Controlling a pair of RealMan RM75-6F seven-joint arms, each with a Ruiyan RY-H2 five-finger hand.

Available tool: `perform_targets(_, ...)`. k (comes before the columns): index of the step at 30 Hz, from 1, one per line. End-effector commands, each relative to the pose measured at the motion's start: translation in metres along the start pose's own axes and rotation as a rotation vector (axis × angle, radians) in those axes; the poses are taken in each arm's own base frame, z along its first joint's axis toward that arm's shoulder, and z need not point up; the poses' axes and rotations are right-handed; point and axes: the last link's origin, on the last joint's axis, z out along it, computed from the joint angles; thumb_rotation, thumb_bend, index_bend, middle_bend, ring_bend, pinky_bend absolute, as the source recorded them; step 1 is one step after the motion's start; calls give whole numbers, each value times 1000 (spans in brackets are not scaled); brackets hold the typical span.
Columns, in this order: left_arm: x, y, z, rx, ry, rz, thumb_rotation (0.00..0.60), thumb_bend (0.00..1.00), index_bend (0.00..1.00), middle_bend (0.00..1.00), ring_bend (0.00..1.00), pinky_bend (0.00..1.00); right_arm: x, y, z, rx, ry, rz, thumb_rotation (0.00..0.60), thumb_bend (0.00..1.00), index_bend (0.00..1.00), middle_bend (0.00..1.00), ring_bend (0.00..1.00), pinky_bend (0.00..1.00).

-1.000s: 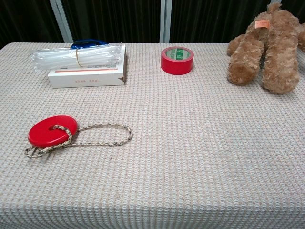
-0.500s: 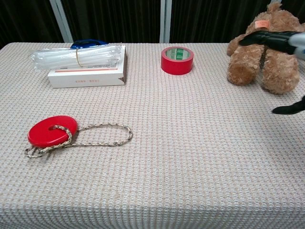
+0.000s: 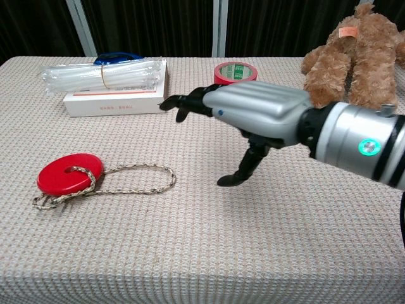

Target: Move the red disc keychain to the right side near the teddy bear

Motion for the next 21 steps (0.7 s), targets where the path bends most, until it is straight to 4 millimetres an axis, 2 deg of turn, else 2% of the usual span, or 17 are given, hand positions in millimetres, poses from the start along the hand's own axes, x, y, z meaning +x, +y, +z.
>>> perform_targets(1,0,-3,0,8,1,-1,600,15,147,142,24,121,-9,-11,21,43,-39,-12,600,74,0,196,0,0)
perform_targets(8,2,-7,-3,17,5,3,600,16,147,142,24,121,-20,-24,39,81,-84,-20,600,87,0,221,0,0)
perform_targets(14,0,-10,-3,24,0,0,600,16,147,142,24,121,-28,-26,45,76,-105,-12,600,115,0,237,0,0)
perform_targets(21,0,-12,-4,30,1,-4,600,16,148,142,24,121,-33,-24,48,62,-122,7,600,189,0,308,0,0)
